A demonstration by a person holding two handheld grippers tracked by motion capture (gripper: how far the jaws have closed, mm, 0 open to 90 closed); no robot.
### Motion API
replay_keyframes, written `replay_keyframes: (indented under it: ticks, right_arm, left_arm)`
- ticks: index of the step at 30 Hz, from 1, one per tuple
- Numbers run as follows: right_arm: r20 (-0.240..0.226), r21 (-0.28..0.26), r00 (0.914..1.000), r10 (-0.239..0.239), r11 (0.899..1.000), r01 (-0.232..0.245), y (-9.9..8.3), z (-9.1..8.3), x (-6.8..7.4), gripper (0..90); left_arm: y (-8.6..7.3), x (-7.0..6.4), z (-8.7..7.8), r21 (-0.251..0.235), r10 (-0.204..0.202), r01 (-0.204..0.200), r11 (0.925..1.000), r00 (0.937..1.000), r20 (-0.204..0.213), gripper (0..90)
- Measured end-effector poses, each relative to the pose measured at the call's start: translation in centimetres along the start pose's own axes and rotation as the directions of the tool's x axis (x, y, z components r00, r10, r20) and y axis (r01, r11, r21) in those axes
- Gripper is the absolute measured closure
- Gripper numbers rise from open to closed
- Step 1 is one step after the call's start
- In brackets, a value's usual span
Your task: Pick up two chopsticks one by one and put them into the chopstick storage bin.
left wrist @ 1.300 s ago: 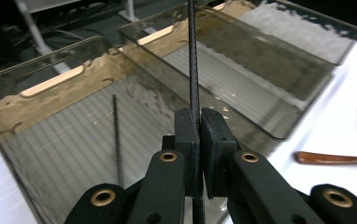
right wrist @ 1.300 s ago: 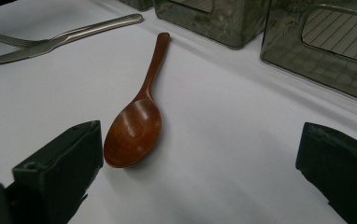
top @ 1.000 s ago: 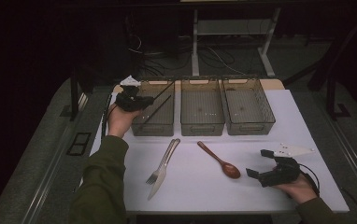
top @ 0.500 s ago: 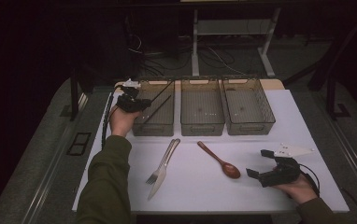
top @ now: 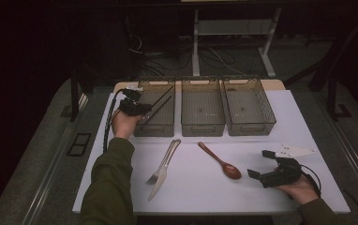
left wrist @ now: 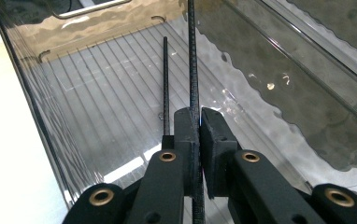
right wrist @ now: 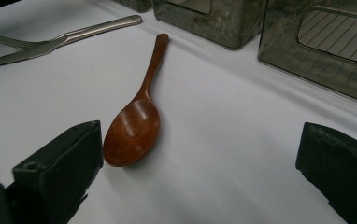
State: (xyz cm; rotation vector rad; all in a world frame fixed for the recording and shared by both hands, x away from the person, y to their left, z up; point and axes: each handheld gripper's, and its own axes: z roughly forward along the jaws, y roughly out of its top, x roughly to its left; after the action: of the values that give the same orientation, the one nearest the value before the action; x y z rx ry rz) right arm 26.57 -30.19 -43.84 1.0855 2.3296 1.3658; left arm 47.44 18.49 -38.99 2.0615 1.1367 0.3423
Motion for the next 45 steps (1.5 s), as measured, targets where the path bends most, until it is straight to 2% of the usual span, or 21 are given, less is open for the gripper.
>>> replay_keyframes:
  ticks: [3,5,7,15,22,27,28,30,33,40,45]
  right_arm:
    - [0.0,0.0,1.0,0.0,1.0,0.0,0.0,0.0,0.0,0.2]
    - [0.001,0.0,1.0,-0.001,1.0,0.001,0.0,0.0,0.0,0.2]
    - [0.0,0.0,1.0,0.0,1.0,0.0,0.0,0.0,0.0,0.2]
    - [0.0,-0.001,1.0,0.001,1.0,-0.001,0.0,0.0,0.0,0.2]
    - [0.001,-0.002,1.0,0.003,1.0,-0.003,0.0,0.0,-0.1,0.2]
    - [0.001,-0.001,1.0,0.01,1.0,-0.01,0.1,0.0,-0.1,0.2]
    - [0.0,0.0,0.9999,0.01,1.0,-0.01,0.1,0.0,-0.1,0.2]
    - [0.0,0.0,0.9999,0.012,1.0,-0.012,0.1,0.0,-0.1,0.2]
    - [0.0,-0.003,1.0,0.01,1.0,-0.01,0.2,0.0,-0.1,0.2]
    - [-0.001,-0.001,1.0,0.008,1.0,-0.008,0.1,-0.1,-0.1,0.2]
    - [-0.001,-0.004,1.0,0.006,1.0,-0.006,0.0,-0.2,-0.1,0.2]
  left_arm:
    - [-0.1,0.0,0.1,0.0,-0.007,0.007,1.0,0.9999,0.007,83.5]
    - [0.0,0.0,0.1,-0.002,-0.007,0.007,1.0,1.0,-0.001,79.0]
    - [0.0,-0.1,0.1,-0.009,-0.007,0.007,0.9999,1.0,0.007,75.8]
    - [0.3,-0.5,-0.7,-0.042,0.03,-0.029,0.9987,0.9994,0.015,70.7]
    - [0.7,-1.1,-1.9,-0.077,0.052,-0.049,0.9958,0.9979,0.039,64.7]
    - [0.6,-2.1,-2.7,-0.096,0.076,-0.069,0.993,0.9943,0.075,55.6]
    - [0.5,-2.4,-2.8,-0.105,0.066,-0.057,0.9929,0.9944,0.083,53.3]
    - [0.3,-2.8,-3.2,-0.111,0.088,-0.078,0.9908,0.9919,0.092,50.3]
    - [0.0,-3.6,-3.8,-0.13,0.1,-0.086,0.9878,0.9889,0.11,46.3]
    - [-1.4,-6.1,-5.4,-0.173,0.157,-0.128,0.9766,0.9735,0.167,39.2]
    - [-3.0,-7.4,-5.7,-0.174,0.17,-0.136,0.9754,0.9654,0.198,35.1]
